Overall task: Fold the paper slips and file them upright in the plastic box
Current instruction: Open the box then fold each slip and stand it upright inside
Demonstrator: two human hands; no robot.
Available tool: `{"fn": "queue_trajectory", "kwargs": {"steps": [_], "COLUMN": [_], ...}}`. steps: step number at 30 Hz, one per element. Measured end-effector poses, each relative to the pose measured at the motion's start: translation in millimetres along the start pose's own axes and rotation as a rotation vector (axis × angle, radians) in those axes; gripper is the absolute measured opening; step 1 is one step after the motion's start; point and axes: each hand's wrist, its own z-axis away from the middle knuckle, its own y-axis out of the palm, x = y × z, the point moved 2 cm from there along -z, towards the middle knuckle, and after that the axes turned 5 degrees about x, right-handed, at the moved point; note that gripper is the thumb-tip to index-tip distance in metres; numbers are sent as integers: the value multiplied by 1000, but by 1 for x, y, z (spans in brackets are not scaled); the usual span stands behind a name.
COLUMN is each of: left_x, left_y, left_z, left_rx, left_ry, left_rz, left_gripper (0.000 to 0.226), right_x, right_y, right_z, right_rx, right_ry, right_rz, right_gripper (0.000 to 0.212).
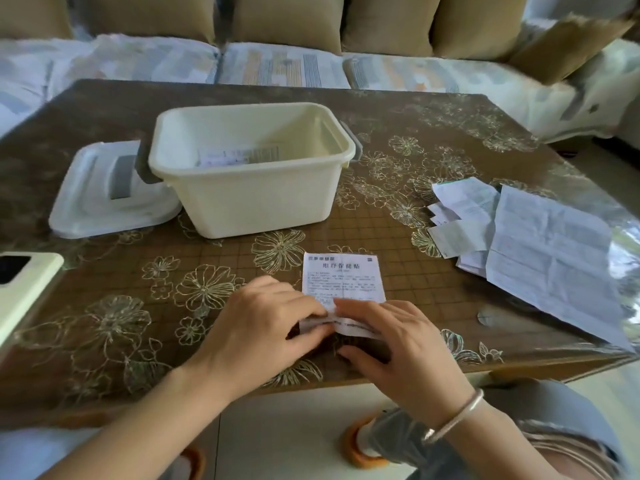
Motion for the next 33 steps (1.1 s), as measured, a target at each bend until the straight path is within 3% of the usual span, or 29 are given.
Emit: {"fn": "queue_trajectory", "kwargs": {"steps": [6, 11, 18, 23, 28, 33], "left_x": [-1, -4, 6, 0, 0, 0], "left_y": [-10, 0, 17, 23, 24, 25], "left_z": [13, 15, -2, -4, -3, -6], "left_rx": [-69, -188, -150, -134, -165, -167], "left_ry": [-199, -334, -498, -496, -467, -310], "left_rz": [384, 410, 23, -60, -172, -202], "left_gripper": [26, 56, 30, 52, 53, 19], "right_x": [-11, -11, -16, -13, -14, -19], "right_y": [-5, 5, 14, 22, 22, 24], "right_z": [6, -5, -17, -18, -17, -17], "right_rx": [-131, -137, -219, -260, -290, -258], "right_ry": [209, 332, 381, 295, 289, 300], "right_rz": [-255, -381, -231, -64, -25, -17], "right_gripper": [34, 32, 45, 55, 51, 36]}}
